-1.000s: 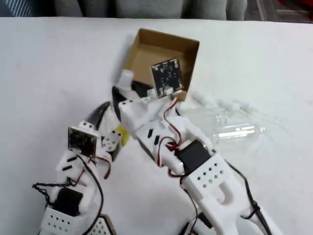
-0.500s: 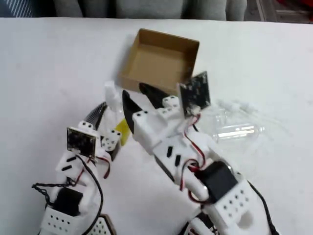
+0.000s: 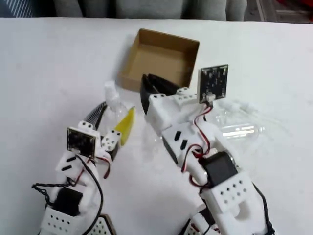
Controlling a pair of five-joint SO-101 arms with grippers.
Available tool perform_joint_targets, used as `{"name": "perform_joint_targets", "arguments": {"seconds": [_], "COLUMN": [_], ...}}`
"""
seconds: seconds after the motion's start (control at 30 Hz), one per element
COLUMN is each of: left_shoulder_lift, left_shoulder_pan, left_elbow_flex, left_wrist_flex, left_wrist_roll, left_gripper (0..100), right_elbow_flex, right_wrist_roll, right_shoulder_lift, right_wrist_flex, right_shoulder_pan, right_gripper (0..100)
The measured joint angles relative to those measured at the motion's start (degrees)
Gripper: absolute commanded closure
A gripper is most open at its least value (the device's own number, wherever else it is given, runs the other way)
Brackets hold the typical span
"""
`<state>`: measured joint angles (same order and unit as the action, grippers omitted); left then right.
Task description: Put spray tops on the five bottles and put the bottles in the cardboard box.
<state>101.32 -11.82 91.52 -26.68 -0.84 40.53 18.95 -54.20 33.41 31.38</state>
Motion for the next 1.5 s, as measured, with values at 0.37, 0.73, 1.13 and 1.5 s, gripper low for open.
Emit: {"name": "perform_joint_targets", "arguments": {"seconds": [0.37,0.73,1.13,1.5], "left_shoulder_lift": [0.09,0.09,0.09,0.09], "left_shoulder_pan": [-4.66,-8.97,-9.05,-9.05], "left_elbow_flex": [1.58,1.58,1.58,1.58], "left_wrist_flex": [-0.09,-3.52,-3.52,-3.52], "left_wrist_roll": [0.62,7.47,7.82,7.82], "left_gripper": [98,98,98,98], "right_elbow_flex": [0.00,1.76,5.19,5.27], "right_wrist_roll": [0.18,-2.55,-7.12,-3.25], "right_shoulder_lift": [1.23,1.23,1.23,-11.16], "right_wrist_flex": [-2.90,-2.90,-2.90,-2.90], "right_shoulder_pan": [0.88,4.84,6.15,-3.43], "right_gripper": [98.1,98.1,98.2,98.2]}}
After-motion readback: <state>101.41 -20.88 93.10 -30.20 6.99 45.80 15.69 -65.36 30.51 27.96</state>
